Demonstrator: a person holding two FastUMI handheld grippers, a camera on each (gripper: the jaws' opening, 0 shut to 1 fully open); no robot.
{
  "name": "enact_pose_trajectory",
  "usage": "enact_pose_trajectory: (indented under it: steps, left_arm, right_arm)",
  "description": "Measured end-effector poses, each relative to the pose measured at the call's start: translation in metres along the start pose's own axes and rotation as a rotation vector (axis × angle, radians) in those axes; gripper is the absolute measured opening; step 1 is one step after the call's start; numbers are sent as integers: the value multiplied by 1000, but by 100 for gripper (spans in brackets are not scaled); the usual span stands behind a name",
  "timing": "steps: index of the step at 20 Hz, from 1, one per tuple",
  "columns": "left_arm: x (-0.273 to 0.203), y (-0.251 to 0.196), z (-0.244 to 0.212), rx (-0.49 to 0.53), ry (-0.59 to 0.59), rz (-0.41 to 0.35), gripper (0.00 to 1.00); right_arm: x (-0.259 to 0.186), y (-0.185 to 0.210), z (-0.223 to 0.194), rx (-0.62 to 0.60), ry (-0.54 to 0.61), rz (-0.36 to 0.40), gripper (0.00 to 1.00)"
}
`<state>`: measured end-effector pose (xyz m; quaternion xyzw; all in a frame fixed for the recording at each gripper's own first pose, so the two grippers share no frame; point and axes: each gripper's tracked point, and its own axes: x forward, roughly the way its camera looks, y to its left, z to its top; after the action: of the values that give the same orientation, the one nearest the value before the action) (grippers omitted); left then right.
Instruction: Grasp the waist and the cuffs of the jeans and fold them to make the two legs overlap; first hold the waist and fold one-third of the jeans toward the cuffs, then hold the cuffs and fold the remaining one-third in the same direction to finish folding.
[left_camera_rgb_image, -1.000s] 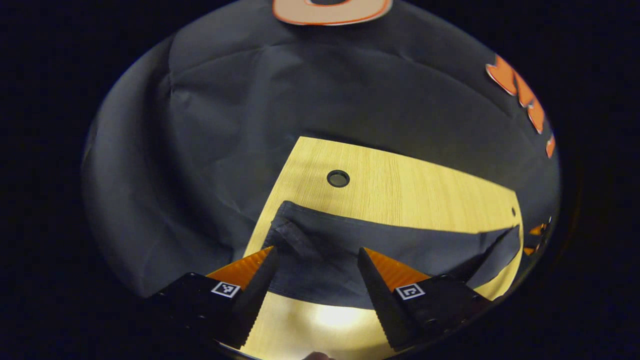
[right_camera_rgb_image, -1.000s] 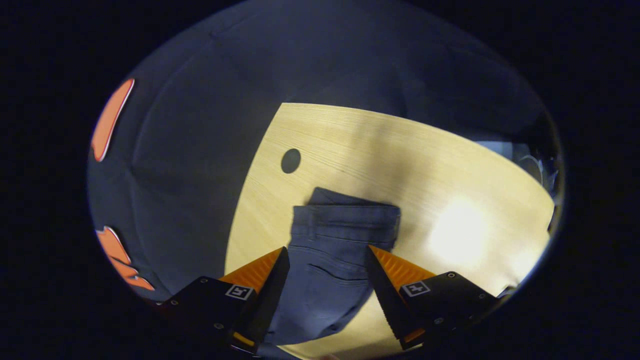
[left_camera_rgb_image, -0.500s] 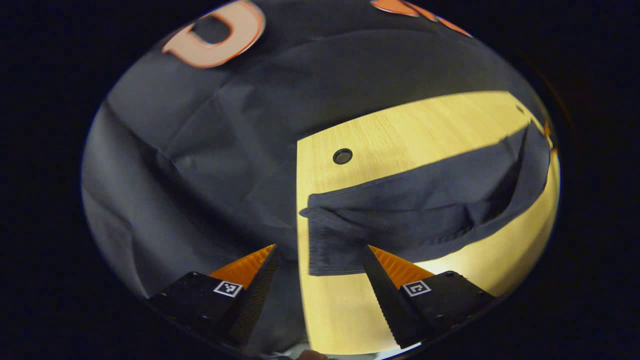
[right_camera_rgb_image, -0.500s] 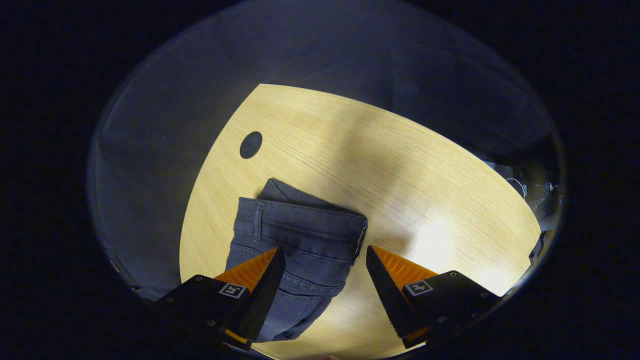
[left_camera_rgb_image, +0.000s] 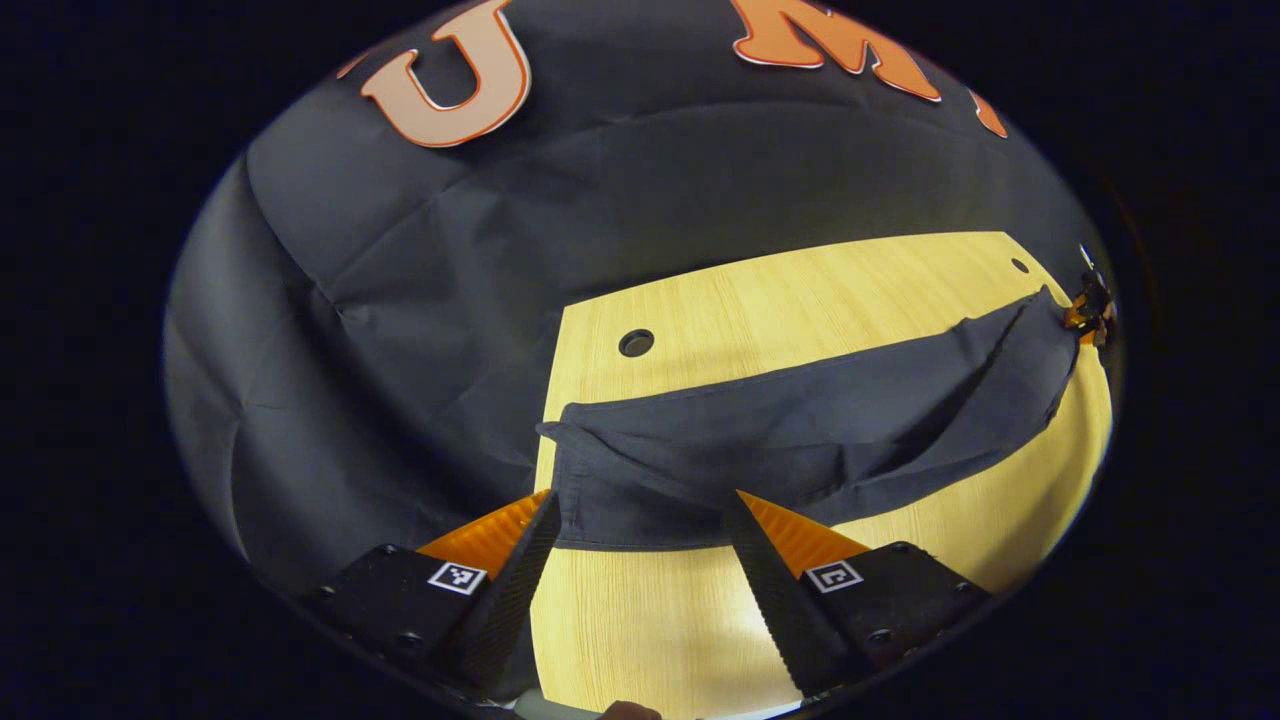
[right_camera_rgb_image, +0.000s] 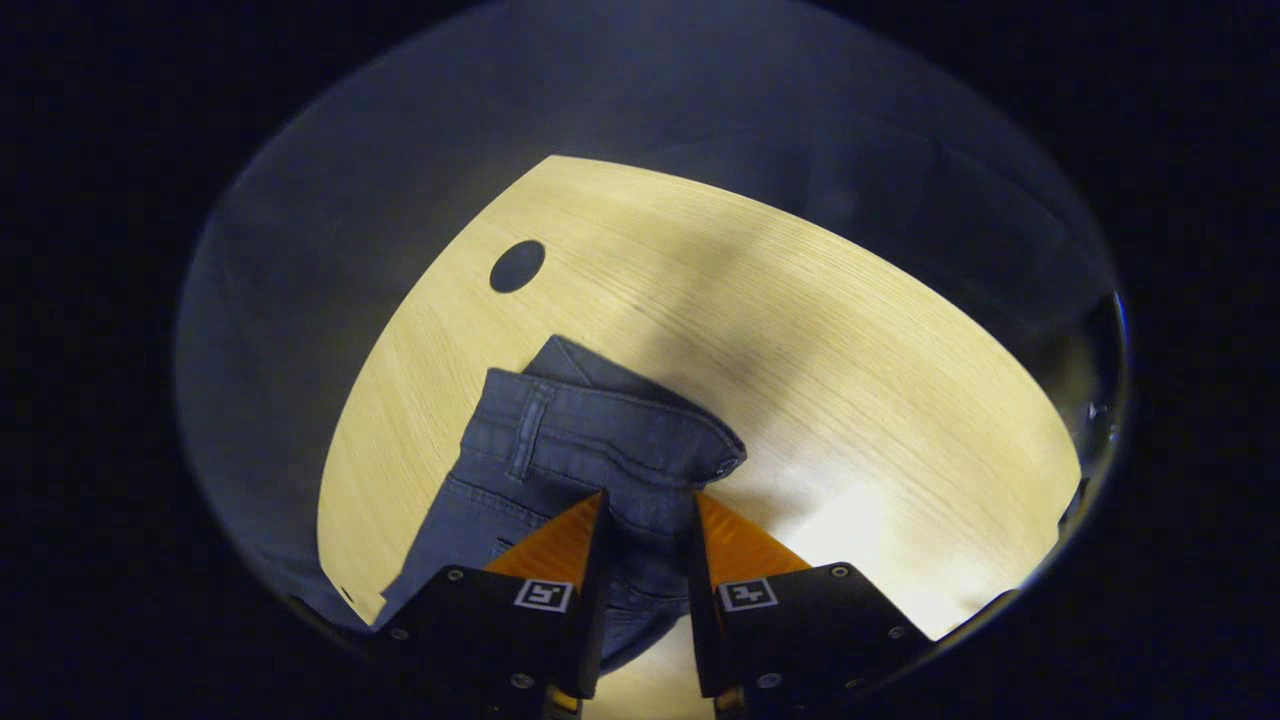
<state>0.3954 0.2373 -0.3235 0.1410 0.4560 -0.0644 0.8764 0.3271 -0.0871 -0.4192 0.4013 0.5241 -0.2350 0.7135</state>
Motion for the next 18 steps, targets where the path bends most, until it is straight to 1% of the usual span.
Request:
enact_pose_trajectory:
  steps: [2,5,6,7,9,11,15,17,18]
  left_arm:
    - [-1,-2,0,-14,-18,-4,100]
    - [0,-5,3,-98,-43,-15,100]
    - [0,-5,4,-116,-52,-12,100]
    - [1,-5,6,-123,-60,-13,100]
    - [1,-6,7,-120,-69,-17,100]
    - [0,-6,8,-108,-79,-20,100]
    - [2,-8,8,-151,-87,-40,100]
    - [1,-9,6,-181,-72,-48,100]
    - [2,-10,5,-186,-70,-50,100]
  right_arm:
    - [-4,6,5,-41,-37,49,39]
    - [-19,29,18,-29,-85,193,38]
    - [-22,38,21,-24,-93,224,38]
    - [-26,48,23,-16,-94,258,38]
    - [-46,67,21,-8,-113,328,38]
    - [-70,92,11,-8,-120,413,37]
    - [-103,127,-18,-26,-109,516,37]
    - [-111,145,-42,-62,-81,551,37]
    - [-107,149,-51,-86,-71,544,37]
